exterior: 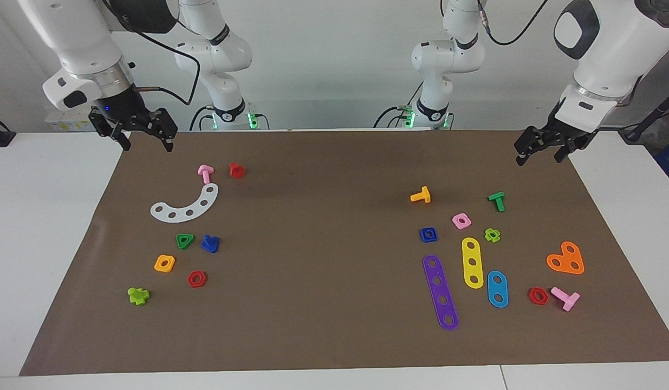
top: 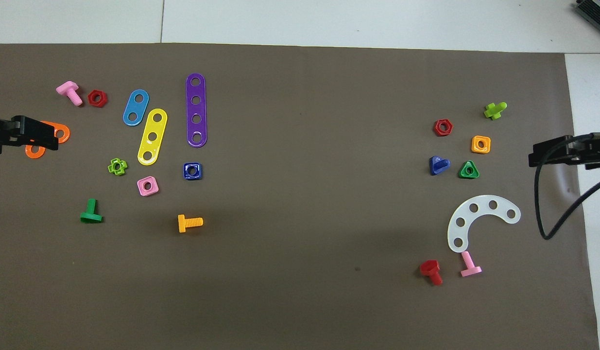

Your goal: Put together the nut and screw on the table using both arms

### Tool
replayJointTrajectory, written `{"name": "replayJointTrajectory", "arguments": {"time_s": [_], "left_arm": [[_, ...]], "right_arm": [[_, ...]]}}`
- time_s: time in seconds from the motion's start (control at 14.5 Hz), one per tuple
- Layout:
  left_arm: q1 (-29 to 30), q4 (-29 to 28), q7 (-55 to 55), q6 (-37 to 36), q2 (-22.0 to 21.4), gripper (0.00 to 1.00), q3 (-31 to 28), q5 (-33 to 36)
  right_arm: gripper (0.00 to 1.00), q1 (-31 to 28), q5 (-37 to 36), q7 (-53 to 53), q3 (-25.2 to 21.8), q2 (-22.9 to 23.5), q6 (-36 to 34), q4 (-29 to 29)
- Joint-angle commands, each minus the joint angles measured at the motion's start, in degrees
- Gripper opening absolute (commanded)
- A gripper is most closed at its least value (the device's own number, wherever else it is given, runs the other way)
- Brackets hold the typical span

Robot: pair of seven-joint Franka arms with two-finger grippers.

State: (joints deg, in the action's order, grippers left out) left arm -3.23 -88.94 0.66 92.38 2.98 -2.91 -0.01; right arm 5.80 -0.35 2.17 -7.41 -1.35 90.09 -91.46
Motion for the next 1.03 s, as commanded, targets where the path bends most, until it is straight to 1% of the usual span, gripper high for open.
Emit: {"name": "replayJointTrajectory", "arguments": {"time_s": [0.0, 0.34, 0.41, 0.48, 0.62, 0.69, 0.76, 0.83, 0.96], "left_arm": [[0.4, -1.9, -0.3, 0.3, -1.7, 1.00, 0.2, 0.4], [0.4, -1.9, -0.3, 0.3, -1.7, 1.00, 0.3, 0.4], [0.4, -1.9, -0.3, 0.3, -1.7, 1.00, 0.2, 0.4], [0.4, -1.9, -0.3, 0.3, -1.7, 1.00, 0.3, 0.4], [0.4, -1.9, -0.3, 0.3, -1.7, 1.00, 0.2, 0.4], [0.4, -1.9, -0.3, 0.3, -1.7, 1.00, 0.2, 0.4], [0.4, -1.9, -0.3, 0.3, -1.7, 1.00, 0.2, 0.4], [0.4, -1.9, -0.3, 0.3, -1.7, 1.00, 0.2, 0.4], [0.4, -1.9, -0.3, 0.3, -1.7, 1.00, 0.2, 0.4]], "right_arm": [[1.00, -0.3, 0.1, 1.7, 0.4, -0.8, 0.0, -0.6], [1.00, -1.0, 0.3, 1.3, 0.4, -1.0, 0.3, -0.7], [1.00, -0.7, 0.3, 1.3, 0.4, -1.9, 1.0, -2.8], [1.00, -0.4, 0.3, 1.5, 0.4, -2.8, 4.7, -5.6], [1.00, -0.3, 0.3, 1.2, 0.4, -3.0, 12.6, -10.9], [1.00, -0.1, 0.4, 1.0, 0.4, -2.1, 16.2, -12.8], [1.00, 0.9, 0.4, 0.7, 0.4, -0.3, 19.8, -14.7], [1.00, 1.6, 1.3, -0.6, 0.5, 2.7, 23.1, -15.1], [1.00, 2.9, 6.7, -6.8, 0.5, 10.0, 28.7, -15.1]]}}
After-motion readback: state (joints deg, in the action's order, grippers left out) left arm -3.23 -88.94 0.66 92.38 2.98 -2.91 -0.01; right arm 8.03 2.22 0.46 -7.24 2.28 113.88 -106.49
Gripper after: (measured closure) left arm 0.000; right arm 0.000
